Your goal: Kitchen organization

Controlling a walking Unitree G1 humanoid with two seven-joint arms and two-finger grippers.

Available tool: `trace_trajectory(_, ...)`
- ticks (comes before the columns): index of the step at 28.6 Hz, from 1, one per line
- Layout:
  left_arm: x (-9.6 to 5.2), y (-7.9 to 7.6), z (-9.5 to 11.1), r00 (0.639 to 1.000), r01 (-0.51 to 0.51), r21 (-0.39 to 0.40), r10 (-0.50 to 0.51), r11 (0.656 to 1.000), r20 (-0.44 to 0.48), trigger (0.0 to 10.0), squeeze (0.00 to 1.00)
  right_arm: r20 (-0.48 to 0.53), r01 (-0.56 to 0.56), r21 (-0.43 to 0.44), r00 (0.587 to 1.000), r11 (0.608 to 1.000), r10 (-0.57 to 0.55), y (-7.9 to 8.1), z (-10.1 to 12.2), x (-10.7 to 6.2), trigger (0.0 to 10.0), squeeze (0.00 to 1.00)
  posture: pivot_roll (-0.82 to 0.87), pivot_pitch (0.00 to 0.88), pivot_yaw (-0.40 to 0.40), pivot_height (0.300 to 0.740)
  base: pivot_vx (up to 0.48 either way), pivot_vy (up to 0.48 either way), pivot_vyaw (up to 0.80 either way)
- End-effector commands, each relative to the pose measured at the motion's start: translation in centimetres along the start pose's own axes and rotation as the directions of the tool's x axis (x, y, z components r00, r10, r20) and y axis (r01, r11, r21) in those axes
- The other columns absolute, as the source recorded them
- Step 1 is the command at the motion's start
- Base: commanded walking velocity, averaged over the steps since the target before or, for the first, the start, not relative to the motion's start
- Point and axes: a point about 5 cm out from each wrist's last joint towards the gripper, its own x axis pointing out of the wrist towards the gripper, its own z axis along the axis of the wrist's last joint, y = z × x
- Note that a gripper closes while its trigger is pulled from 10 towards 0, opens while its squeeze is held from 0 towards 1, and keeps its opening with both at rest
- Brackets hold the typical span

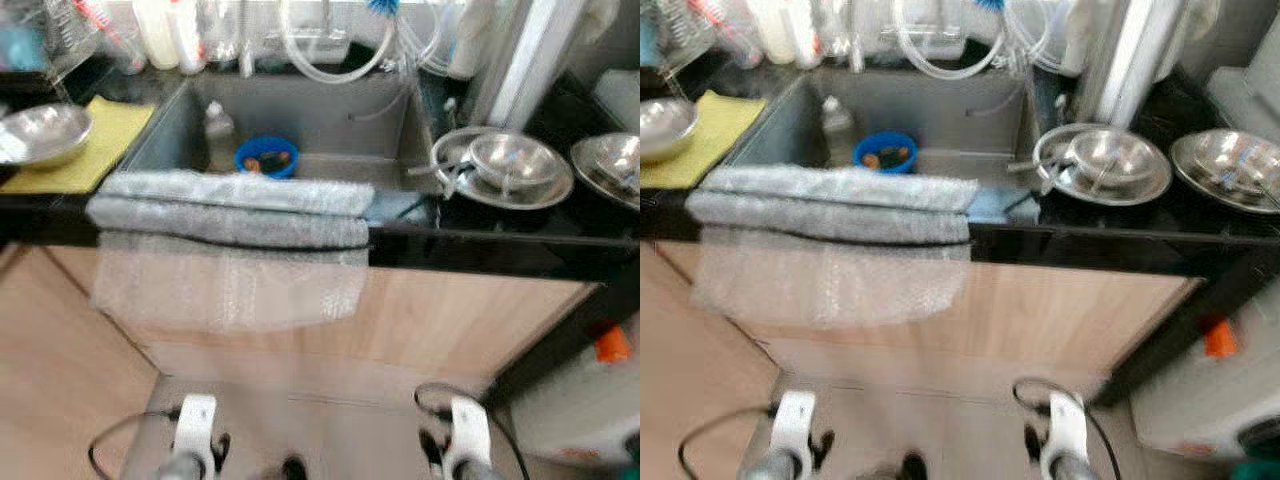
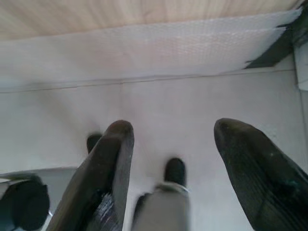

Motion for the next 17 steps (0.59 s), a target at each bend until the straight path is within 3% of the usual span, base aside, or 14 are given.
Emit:
trace_trajectory(1, 0.13, 0.09, 0.52, 1.000, 0.003, 0.039, -0.003, 0.999, 0.006, 10.0, 0.00, -0.015, 0.008, 0.021, 1.000, 1.000, -0.008, -0.03, -0.60, -0.11, 10.0, 0.00, 0.02, 0.119, 0.025, 0.740, 0.000, 0.000, 0.00)
trace_trajectory(14, 0.21, 0.35, 0.97, 1.000, -0.005, 0.042, 0.004, 0.999, 0.020, 10.0, 0.00, -0.017, 0.006, 0.026, 1.000, 1.000, -0.005, 0.14, -0.76, -0.12, 10.0, 0.00, 0.02, 0.116, 0.032, 0.740, 0.000, 0.000, 0.00)
trace_trajectory(17, 0.24, 0.40, 1.15, 1.000, -0.010, 0.053, 0.009, 0.999, 0.025, 10.0, 0.00, -0.017, 0.006, 0.028, 1.000, 1.000, -0.005, 0.13, -0.80, -0.13, 10.0, 0.00, 0.02, 0.113, 0.033, 0.740, 0.381, 0.000, 0.00)
